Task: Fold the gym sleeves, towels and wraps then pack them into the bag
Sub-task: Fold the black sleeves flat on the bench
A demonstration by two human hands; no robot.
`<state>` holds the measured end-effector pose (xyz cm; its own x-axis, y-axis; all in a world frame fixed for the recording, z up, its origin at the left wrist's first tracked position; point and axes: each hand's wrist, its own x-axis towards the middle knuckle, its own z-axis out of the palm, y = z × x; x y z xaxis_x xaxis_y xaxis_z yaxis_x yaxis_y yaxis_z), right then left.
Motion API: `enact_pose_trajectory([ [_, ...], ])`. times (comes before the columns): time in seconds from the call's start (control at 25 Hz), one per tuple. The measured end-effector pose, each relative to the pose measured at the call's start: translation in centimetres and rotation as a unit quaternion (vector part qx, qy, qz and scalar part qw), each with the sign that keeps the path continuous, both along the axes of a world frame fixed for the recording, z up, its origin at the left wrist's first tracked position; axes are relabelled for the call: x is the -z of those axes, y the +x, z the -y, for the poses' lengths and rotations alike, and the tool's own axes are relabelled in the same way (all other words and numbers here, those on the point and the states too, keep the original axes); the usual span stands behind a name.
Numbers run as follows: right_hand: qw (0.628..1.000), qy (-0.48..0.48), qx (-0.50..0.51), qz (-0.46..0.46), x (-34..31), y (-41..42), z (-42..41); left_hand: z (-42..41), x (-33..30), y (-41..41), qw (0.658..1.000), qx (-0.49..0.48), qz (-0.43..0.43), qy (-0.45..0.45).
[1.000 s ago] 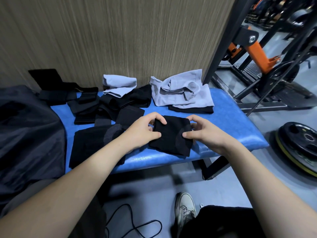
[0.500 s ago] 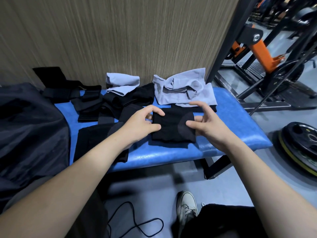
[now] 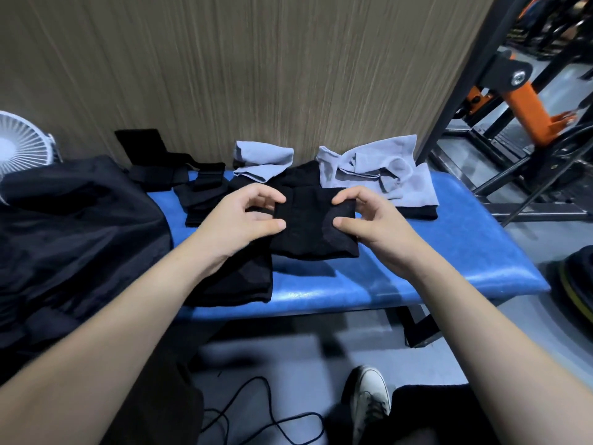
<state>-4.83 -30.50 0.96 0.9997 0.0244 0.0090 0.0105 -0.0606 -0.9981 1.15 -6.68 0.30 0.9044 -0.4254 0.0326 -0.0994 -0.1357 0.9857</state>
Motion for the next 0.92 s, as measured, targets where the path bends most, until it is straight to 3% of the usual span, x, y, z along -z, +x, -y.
enact_pose_trajectory([
  [0.24, 0.998, -0.011, -0.065, -0.005, -0.6, 1.6, -4.9, -6.0, -1.2, -0.7, 0.995, -0.003, 0.083, 0.059],
  [0.56, 0.984, -0.144, -0.103, -0.034, 0.3, 2.3, -9.7, -11.2, 0.0, -1.8, 0.979, -0.028, 0.062, 0.192],
  [0.72, 0.959, -0.246, -0.131, -0.056, 1.9, 2.3, -10.3, -11.3, 1.1, -1.6, 0.965, -0.032, 0.041, 0.258],
  [0.92, 0.963, -0.230, -0.128, -0.050, 1.4, 2.8, -9.6, -12.1, 0.9, -1.3, 0.977, -0.031, 0.018, 0.210],
])
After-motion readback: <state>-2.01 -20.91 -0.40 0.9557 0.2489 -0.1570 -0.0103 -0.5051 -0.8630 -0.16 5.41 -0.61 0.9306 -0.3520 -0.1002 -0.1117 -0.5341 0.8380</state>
